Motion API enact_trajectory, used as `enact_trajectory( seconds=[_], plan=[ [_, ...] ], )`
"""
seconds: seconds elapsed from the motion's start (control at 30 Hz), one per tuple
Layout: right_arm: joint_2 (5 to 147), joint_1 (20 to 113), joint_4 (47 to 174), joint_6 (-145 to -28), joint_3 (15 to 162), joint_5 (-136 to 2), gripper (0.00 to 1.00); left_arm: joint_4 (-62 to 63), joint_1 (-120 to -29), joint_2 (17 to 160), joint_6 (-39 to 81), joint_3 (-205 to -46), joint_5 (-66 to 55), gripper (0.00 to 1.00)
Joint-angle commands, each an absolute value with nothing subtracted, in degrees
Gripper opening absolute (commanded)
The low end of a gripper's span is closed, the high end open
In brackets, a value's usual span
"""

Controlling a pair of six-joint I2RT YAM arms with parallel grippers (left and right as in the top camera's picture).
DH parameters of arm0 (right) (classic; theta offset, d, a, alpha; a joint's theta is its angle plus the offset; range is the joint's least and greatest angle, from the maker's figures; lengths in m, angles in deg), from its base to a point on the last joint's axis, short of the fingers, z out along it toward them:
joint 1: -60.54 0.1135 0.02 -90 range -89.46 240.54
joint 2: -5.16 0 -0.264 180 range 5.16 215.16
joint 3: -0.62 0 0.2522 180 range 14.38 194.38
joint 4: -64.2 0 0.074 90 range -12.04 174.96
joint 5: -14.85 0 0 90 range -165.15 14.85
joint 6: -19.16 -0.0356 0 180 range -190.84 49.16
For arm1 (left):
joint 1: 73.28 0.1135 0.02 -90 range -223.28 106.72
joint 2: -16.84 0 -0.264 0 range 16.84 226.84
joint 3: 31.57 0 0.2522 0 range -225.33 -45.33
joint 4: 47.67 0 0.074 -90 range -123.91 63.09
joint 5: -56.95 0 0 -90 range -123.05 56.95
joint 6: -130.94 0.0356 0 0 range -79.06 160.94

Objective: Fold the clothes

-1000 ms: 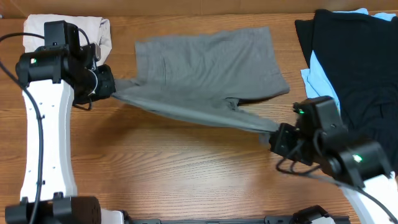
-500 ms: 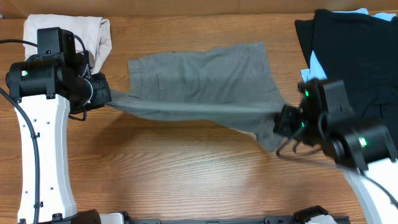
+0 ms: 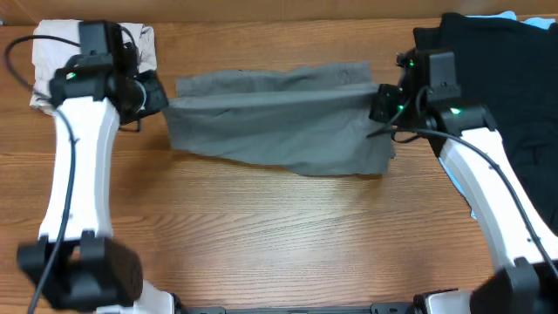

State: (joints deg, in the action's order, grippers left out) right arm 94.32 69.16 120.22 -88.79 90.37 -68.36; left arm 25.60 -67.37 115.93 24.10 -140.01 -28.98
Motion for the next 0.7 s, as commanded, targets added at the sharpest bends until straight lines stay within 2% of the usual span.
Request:
enact_trajectory(
  seconds=[0.0,0.3,0.33,0.37,0.4,0.47,0.5,0.53,0.57,0.6,0.67],
  plan=[
    [97.69,66.08,114.56,-88.14,91.75,-76.40,0.04,20.13,-65.14,122.44,22.48,-139.22,-37.44,0.04],
    [107.09,66.08,100.55,-87.22,91.73,-76.56,0.04,4.29,-66.65,130.02,22.48,-139.22,-37.46,0.04],
    [108.20,66.08,99.15,-87.26,91.73,-76.56,0.04,2.89,-66.89,130.44,22.48,-139.22,-37.48,0.08],
    [109.29,66.08,97.75,-87.26,91.73,-76.58,0.04,1.14,-67.17,131.01,22.48,-139.22,-37.46,0.18],
    [110.32,66.08,96.35,-87.26,91.73,-76.58,0.05,-0.43,-67.50,131.64,22.53,-139.22,-37.48,0.34],
    [112.03,66.08,93.47,-87.24,91.70,-76.60,0.27,-3.23,-68.16,132.56,22.74,-139.22,-37.48,0.77],
    [112.83,66.08,91.89,-87.22,91.73,-76.60,0.44,-4.67,-68.51,132.78,23.18,-139.22,-37.46,0.97],
    [113.53,66.08,90.41,-87.22,91.70,-76.60,0.64,-5.94,-68.86,133.13,23.62,-139.22,-37.50,1.00],
    [113.82,66.08,89.49,-87.26,91.73,-76.58,0.95,-7.01,-69.12,133.15,24.91,-139.22,-37.28,1.00],
    [113.95,66.08,88.88,-87.24,91.73,-76.58,1.00,-7.54,-69.29,133.13,25.83,-139.29,-37.26,1.00],
    [113.60,66.06,88.57,-87.31,91.88,-76.56,1.00,-6.42,-69.51,132.65,26.68,-140.29,-37.26,1.00]
  ],
)
